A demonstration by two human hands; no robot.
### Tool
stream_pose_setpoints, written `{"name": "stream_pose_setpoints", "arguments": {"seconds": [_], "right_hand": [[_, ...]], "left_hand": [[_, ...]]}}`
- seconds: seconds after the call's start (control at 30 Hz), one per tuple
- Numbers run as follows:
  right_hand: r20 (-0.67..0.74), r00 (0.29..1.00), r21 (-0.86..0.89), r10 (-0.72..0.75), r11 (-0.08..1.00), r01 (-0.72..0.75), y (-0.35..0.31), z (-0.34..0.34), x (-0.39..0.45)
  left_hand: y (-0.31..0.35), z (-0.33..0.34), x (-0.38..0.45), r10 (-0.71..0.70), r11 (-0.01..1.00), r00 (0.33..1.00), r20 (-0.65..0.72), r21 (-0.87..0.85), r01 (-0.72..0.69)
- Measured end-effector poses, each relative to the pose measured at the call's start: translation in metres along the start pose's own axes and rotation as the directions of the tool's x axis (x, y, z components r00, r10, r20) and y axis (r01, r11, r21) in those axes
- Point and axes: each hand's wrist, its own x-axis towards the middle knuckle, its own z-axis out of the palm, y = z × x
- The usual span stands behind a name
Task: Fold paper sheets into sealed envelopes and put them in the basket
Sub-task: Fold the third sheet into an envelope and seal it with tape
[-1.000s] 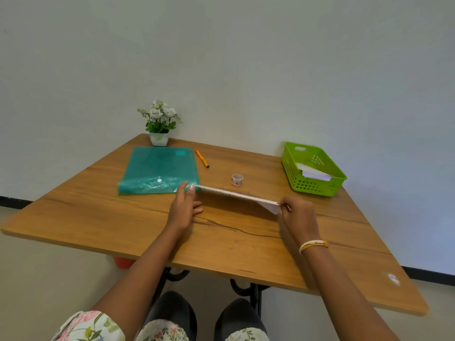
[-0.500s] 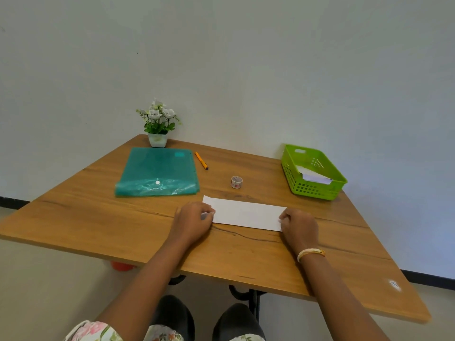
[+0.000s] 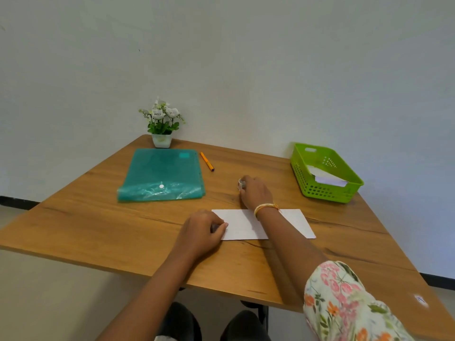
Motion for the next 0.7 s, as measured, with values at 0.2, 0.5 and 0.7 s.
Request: {"name": "stream_pose_setpoints", "arguments": {"seconds": [0.2,0.5,0.7], "right_hand": [[0.014,1.000,0.044,0.017,0.999,-0.018,0.006,0.008,0.004],[-0.174,0.985,0.632,0.005,0.767,0.108,0.009,0.003,-0.079],[-0.089,0.995,0.733,-0.041,0.674,0.093,0.011,-0.003,-0.107]], "left_hand": [[0.000,0.000,0.001,0.004,0.999,1.000,0.015,-0.040,-0.003],[-0.005,-0.001,0.003,-0.145,0.973,0.988,-0.047,-0.186,0.134],[-0.006,-0.001,0.004,-0.162,0.938,0.986,0.045,-0.302,0.169]]}}
